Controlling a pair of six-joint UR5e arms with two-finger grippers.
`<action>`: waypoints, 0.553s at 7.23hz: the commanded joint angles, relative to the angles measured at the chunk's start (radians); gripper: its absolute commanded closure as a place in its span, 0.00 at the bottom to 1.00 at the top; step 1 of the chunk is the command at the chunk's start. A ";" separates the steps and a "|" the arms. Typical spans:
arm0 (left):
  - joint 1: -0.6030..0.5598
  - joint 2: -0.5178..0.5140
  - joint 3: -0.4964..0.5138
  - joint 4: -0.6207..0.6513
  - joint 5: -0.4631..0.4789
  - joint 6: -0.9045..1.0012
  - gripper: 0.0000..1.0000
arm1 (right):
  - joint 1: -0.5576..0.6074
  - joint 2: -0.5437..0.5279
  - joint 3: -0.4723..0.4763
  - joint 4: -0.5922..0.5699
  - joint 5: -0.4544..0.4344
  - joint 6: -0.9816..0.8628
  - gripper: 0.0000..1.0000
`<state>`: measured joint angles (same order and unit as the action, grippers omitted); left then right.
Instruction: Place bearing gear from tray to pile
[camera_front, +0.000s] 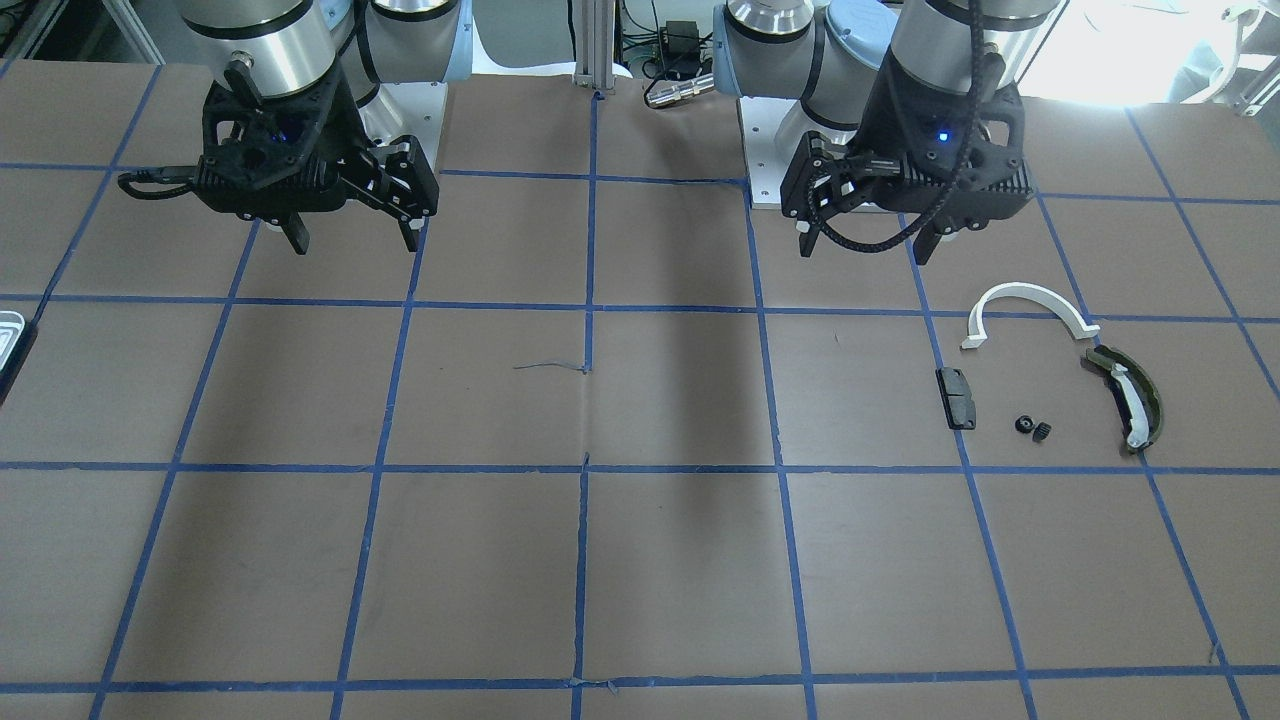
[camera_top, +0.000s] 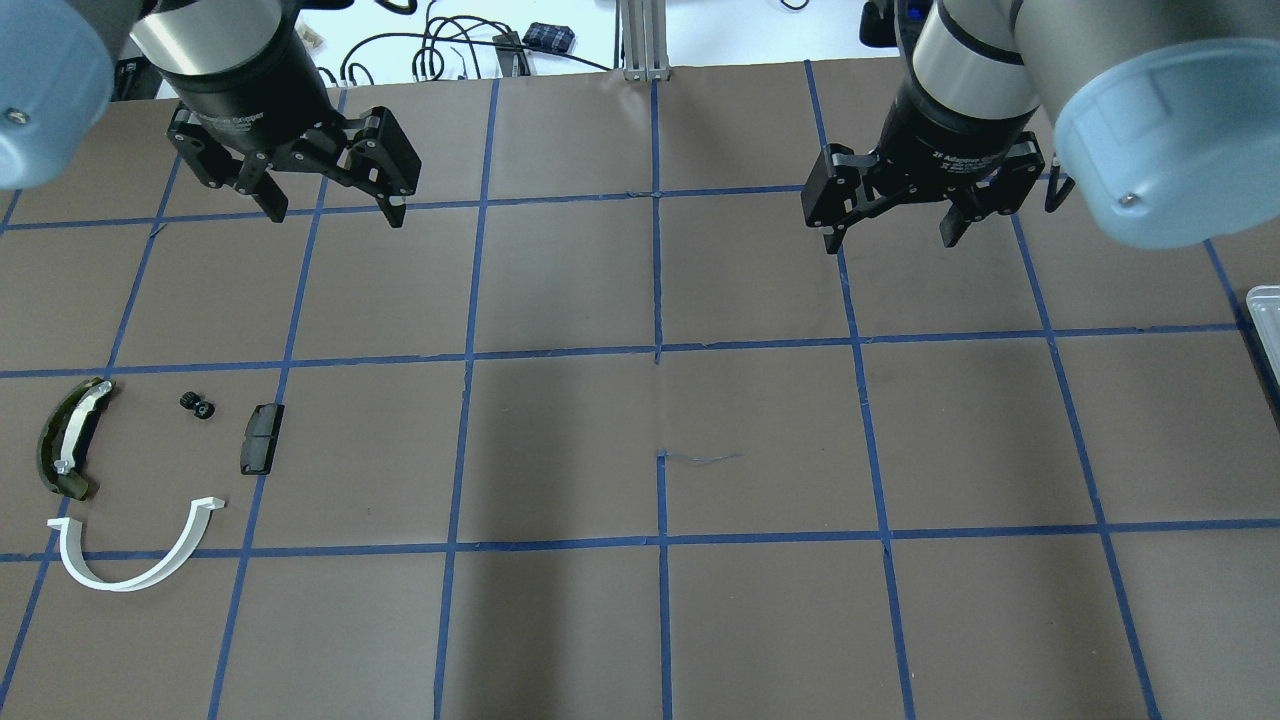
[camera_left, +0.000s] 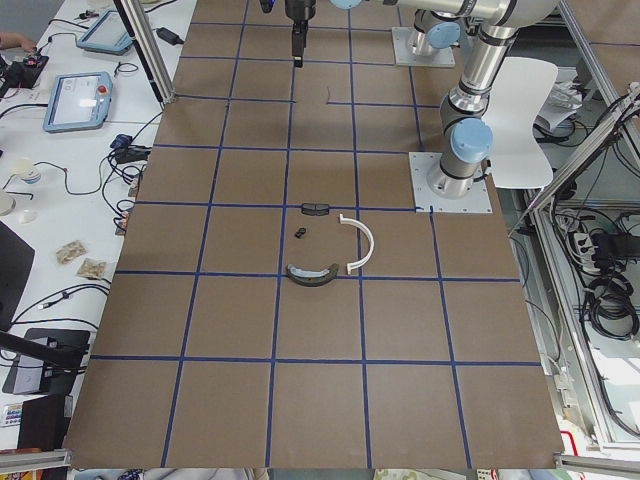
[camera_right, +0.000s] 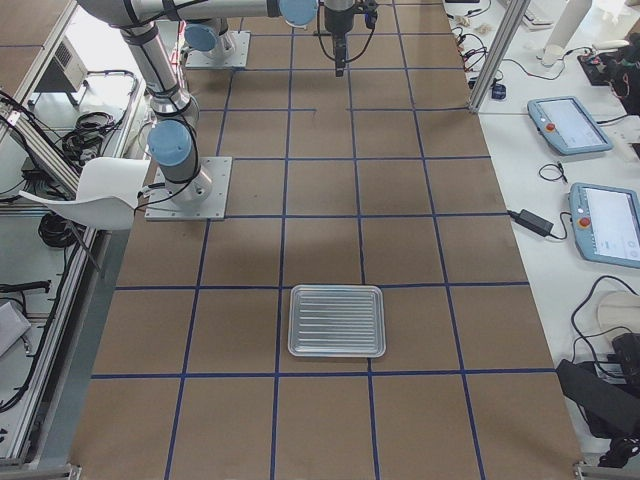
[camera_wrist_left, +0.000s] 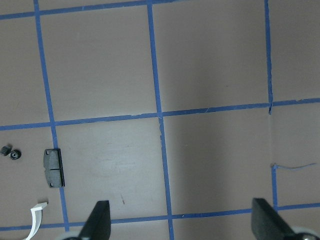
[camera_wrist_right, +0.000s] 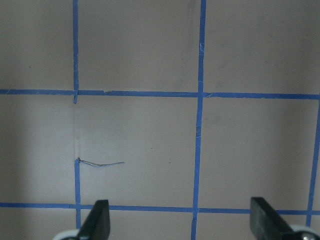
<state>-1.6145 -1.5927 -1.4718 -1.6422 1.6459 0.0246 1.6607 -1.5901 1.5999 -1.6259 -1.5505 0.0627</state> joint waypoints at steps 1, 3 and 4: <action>0.021 0.002 -0.005 0.014 -0.032 -0.032 0.00 | -0.001 -0.001 -0.002 -0.002 0.000 0.000 0.00; 0.089 0.005 -0.021 0.061 -0.067 -0.014 0.00 | -0.001 -0.001 -0.002 -0.003 0.000 0.000 0.00; 0.082 0.005 -0.022 0.061 -0.080 -0.020 0.00 | -0.001 -0.001 -0.002 -0.003 0.000 -0.001 0.00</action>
<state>-1.5419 -1.5886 -1.4901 -1.5887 1.5878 0.0071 1.6598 -1.5906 1.5985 -1.6285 -1.5508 0.0626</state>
